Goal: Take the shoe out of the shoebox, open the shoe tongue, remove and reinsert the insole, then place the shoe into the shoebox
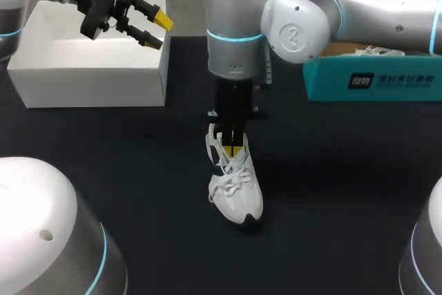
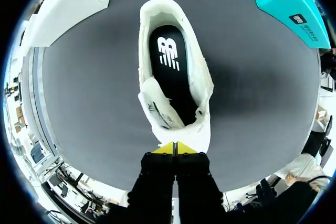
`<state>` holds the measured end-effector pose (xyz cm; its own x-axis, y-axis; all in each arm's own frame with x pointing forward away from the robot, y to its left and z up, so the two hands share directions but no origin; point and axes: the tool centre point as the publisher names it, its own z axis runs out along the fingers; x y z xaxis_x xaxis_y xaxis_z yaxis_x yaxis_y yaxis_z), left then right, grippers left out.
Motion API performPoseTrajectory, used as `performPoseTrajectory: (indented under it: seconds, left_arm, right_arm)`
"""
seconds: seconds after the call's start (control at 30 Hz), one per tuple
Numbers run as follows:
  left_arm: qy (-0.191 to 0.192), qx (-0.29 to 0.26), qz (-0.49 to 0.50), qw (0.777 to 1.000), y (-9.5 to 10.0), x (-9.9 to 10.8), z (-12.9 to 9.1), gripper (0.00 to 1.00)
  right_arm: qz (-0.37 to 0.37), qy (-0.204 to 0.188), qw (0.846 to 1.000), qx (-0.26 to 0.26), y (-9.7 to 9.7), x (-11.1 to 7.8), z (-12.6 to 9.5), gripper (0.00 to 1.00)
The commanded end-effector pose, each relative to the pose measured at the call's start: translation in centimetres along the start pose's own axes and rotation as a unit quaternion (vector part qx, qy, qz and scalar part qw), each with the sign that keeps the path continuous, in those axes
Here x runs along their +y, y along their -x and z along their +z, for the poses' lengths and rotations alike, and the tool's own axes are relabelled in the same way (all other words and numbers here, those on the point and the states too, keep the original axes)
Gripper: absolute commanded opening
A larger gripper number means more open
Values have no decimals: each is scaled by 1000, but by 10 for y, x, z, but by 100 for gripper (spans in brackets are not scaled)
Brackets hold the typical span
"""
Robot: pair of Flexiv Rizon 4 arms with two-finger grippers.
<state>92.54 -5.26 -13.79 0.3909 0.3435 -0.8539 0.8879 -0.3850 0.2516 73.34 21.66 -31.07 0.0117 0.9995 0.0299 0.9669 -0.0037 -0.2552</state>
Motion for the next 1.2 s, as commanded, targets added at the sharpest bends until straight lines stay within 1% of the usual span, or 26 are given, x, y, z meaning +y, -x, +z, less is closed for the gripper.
performPoseTrajectory:
  seconds: [0.03,0.2,0.33,0.43,0.63,0.77,0.83,0.97,1.2]
  left_arm:
    - [0,1,1,1000,0,0,0,100]
    - [0,1,1,1000,0,0,0,100]
    - [0,1,1,1000,0,0,0,100]
    - [0,1,1,1000,0,0,0,100]
    - [0,1,1,1000,0,0,0,100]
    - [0,1,1,1000,0,0,0,100]
    - [0,1,1,1000,0,0,0,100]
    - [0,1,1,1000,0,0,0,100]
    - [0,1,1,1000,0,0,0,100]
  right_arm:
    - [-1,0,1000,12,10,12,9,0]
    - [-7,11,1000,9,13,31,14,0]
    - [-13,13,1000,9,10,39,16,0]
    - [-17,11,1000,9,7,39,15,0]
    - [-20,9,1000,-6,2,25,4,0]
    - [-21,18,1000,-14,0,22,2,0]
    - [-22,27,999,-12,1,24,5,0]
    - [-27,23,999,-4,8,37,15,0]
    - [-36,31,999,-8,10,53,18,0]
